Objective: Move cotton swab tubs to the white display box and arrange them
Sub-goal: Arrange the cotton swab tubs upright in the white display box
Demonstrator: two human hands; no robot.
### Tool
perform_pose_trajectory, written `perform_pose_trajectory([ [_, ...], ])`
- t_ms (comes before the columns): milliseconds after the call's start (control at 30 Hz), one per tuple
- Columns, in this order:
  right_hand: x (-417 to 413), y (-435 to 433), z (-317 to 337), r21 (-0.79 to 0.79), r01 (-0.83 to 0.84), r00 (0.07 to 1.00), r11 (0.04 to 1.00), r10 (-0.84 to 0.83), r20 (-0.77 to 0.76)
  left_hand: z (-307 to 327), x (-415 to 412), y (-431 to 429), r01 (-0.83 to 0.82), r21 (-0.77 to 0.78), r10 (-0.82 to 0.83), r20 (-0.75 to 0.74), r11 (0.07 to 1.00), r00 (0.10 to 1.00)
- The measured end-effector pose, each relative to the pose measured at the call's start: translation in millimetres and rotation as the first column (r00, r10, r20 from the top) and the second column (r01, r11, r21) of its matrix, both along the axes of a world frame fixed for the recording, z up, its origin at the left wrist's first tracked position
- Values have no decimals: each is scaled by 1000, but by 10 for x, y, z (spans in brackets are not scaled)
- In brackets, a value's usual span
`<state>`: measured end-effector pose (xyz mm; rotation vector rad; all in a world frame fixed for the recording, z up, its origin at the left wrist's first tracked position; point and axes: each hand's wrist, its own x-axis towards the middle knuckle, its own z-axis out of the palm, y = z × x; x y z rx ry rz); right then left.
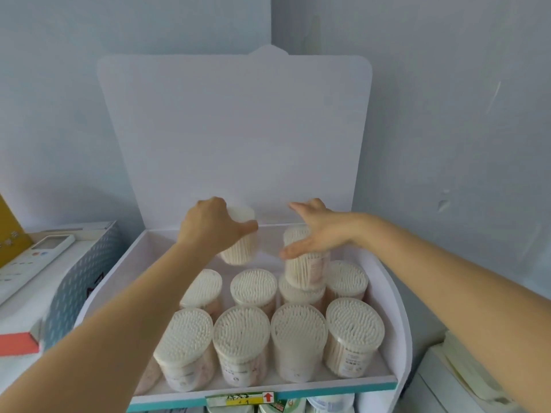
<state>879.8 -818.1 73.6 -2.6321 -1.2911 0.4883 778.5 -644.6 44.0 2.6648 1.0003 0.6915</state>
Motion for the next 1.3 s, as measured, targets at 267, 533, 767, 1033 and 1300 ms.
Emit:
perform_pose_trajectory([
  [267,-61,21,165,-100,29,989,995,-14,144,146,-240,-171,224,-158,-248,-161,962,955],
  [533,-121,-118,126,-159,-172,975,972,191,113,45,-252,-289,263,-95,-277,-196,960,941],
  [767,-70,-135,116,-76,-206,958,976,217,188,103,-255,-233,216,-58,-222,-159,975,962],
  [1033,-122,-32,132,-208,87,920,974,1,393,66,-281,-201,202,-54,-209,-213,978,954],
  [1300,-66,-75,161,-154,-167,975,974,187,122,98,-275,-188,197,-78,-208,-177,977,962],
])
